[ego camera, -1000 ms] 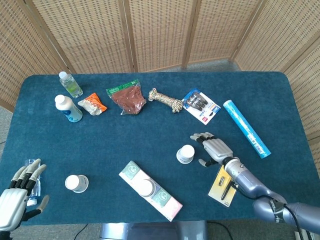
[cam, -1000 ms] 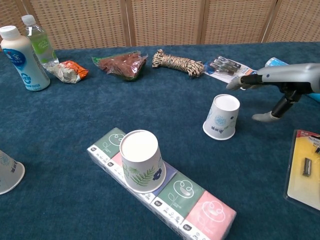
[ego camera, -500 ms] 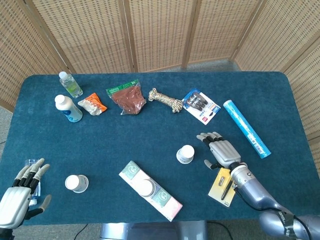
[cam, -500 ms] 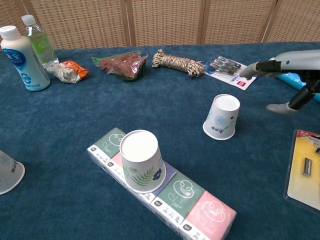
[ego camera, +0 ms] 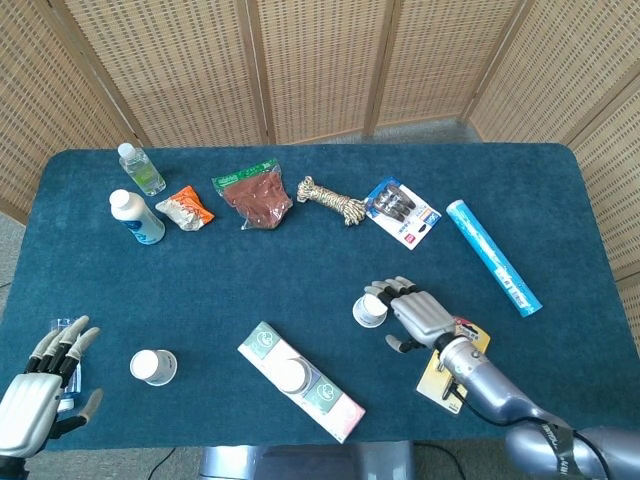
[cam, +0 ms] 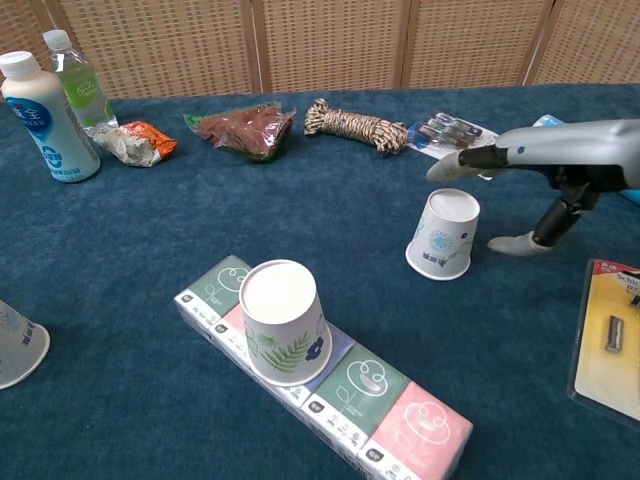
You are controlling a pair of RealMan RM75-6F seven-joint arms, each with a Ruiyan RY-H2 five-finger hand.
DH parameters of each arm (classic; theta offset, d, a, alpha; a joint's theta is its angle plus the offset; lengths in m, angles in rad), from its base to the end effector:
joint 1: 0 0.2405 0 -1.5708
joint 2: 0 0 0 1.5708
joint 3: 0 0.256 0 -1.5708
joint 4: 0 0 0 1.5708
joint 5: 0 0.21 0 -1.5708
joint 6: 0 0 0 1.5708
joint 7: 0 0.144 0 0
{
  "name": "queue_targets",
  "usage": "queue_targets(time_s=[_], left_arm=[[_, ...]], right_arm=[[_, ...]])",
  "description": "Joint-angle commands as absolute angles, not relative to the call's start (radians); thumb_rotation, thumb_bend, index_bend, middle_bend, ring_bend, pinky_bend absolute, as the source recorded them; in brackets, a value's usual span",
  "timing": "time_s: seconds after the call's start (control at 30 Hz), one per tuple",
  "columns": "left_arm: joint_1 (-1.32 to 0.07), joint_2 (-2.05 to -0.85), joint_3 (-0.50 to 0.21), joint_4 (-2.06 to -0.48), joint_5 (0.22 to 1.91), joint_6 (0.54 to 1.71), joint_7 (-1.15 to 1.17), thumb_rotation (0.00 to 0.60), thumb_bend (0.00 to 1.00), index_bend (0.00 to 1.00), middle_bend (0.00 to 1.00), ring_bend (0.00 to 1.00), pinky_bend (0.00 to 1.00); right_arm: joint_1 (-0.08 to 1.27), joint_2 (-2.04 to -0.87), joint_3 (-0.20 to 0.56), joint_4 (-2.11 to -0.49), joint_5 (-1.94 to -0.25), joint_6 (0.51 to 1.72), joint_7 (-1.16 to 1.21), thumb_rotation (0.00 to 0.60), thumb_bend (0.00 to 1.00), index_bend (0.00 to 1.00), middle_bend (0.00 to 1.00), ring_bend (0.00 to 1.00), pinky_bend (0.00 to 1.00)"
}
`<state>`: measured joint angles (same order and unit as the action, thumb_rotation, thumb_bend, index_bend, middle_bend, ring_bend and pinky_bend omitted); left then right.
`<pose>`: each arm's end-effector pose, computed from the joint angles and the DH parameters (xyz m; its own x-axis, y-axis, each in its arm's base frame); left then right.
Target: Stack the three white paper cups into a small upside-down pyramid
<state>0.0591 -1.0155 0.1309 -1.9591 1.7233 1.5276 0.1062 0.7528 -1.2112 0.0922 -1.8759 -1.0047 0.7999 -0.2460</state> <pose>-0.2473 0.1015 0.1442 0.2593 0.1672 0.9512 0.9657 -0.0616 -0.2524 -0.1461 -0.2953 0.0325 0.3676 -0.5343 0.7612 -0.9146 -0.3559 0.1919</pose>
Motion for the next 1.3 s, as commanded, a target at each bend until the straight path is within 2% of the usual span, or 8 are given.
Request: queue_targets(time_s=[0.03,0.27,0.4,0.47,0.73,0.9,1.03,1.3], left_arm=[[0.061,-1.015,0.131,-1.957,1.722,1.532,0.102,0.600,0.45,0.04,0.00,0.00,0.00],[0.065,-1.018,0.132,-1.946,1.713,1.534,0.091,0.600,0.44,0.04,0.00,0.00,0.00],[0.067,-1.021,0.132,-1.940,1.709,1.535,0.084,0.600,0.45,0.04,0.00,0.00,0.00],[0.068,-1.021,0.132,-1.937,1.706,1.537,0.081,0.600,0.45,0.04,0.00,0.00,0.00],[0.072,-1.020,0.135,-1.935,1.704,1.540,0.077,0.600,0.45,0.03,0.00,0.00,0.00],[0.075,-1.021,0.138,-1.934,1.707,1.542,0.076,0.600,0.44,0.03,0.00,0.00,0.00],[0.080,-1.020,0.140,-1.931,1.708,1.549,0.071,0.600,0.45,0.03,0.00,0.00,0.00],[0.084,-1.018,0.141,-1.925,1.710,1.556,0.062,0.600,0.44,0.03,0.00,0.00,0.00]], right_arm=[[0.802,-1.260,0.108,-1.866,-0.931,0.816,-0.317,0.600,0.42,0.00,0.00,0.00,0.04],[0.859,-1.305,0.115,-1.844,-0.821,0.846,-0.403,0.600,0.42,0.00,0.00,0.00,0.04],[0.880,-1.328,0.104,-1.819,-0.775,0.858,-0.441,0.600,0.42,0.00,0.00,0.00,0.10],[0.886,-1.340,0.096,-1.803,-0.760,0.864,-0.455,0.600,0.42,0.01,0.00,0.00,0.16],[0.899,-1.367,0.073,-1.752,-0.741,0.872,-0.482,0.600,0.45,0.17,0.00,0.00,0.48],[0.903,-1.382,0.072,-1.723,-0.746,0.869,-0.478,0.600,0.50,0.27,0.09,0.07,0.64],[0.905,-1.394,0.072,-1.707,-0.744,0.871,-0.476,0.600,0.52,0.31,0.12,0.10,0.68],[0.904,-1.395,0.081,-1.727,-0.765,0.883,-0.467,0.600,0.51,0.34,0.15,0.14,0.71]])
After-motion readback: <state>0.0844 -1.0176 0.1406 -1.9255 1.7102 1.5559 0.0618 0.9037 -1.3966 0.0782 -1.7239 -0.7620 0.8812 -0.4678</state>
